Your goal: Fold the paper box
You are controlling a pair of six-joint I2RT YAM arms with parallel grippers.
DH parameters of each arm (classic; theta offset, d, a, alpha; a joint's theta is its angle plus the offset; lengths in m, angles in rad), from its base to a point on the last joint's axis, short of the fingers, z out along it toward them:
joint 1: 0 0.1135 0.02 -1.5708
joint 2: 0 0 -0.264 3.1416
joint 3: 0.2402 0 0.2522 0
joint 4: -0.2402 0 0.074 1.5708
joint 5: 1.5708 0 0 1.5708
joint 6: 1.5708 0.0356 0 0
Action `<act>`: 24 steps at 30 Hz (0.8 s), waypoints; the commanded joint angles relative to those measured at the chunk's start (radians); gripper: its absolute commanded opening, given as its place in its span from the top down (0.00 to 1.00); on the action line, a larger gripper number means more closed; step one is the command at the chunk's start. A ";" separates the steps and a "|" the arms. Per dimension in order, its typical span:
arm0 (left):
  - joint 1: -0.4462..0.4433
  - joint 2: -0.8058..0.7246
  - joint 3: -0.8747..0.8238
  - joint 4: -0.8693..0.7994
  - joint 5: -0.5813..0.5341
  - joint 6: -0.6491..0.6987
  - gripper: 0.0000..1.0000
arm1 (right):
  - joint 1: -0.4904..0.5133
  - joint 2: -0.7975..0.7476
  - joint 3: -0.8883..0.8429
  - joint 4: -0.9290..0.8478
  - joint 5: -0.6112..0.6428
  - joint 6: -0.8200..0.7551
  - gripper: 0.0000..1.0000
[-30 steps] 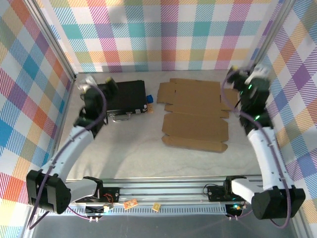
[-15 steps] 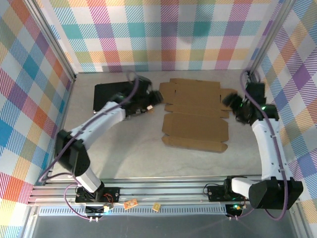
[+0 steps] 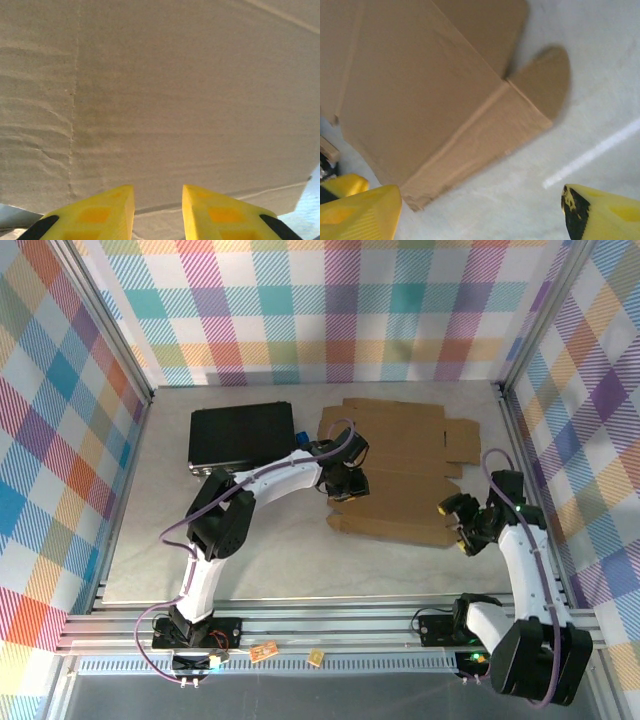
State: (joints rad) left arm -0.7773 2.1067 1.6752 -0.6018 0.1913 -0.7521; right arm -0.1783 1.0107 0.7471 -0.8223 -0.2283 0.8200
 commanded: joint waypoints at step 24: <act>0.005 -0.106 -0.009 -0.179 -0.023 0.148 0.57 | -0.182 0.410 0.172 0.279 -0.162 0.019 0.27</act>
State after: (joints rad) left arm -0.7765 2.0769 1.5951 -0.7319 0.1642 -0.6151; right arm -0.3763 1.5387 0.9730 -0.3939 -0.4301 0.8062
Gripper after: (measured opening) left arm 0.411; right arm 0.732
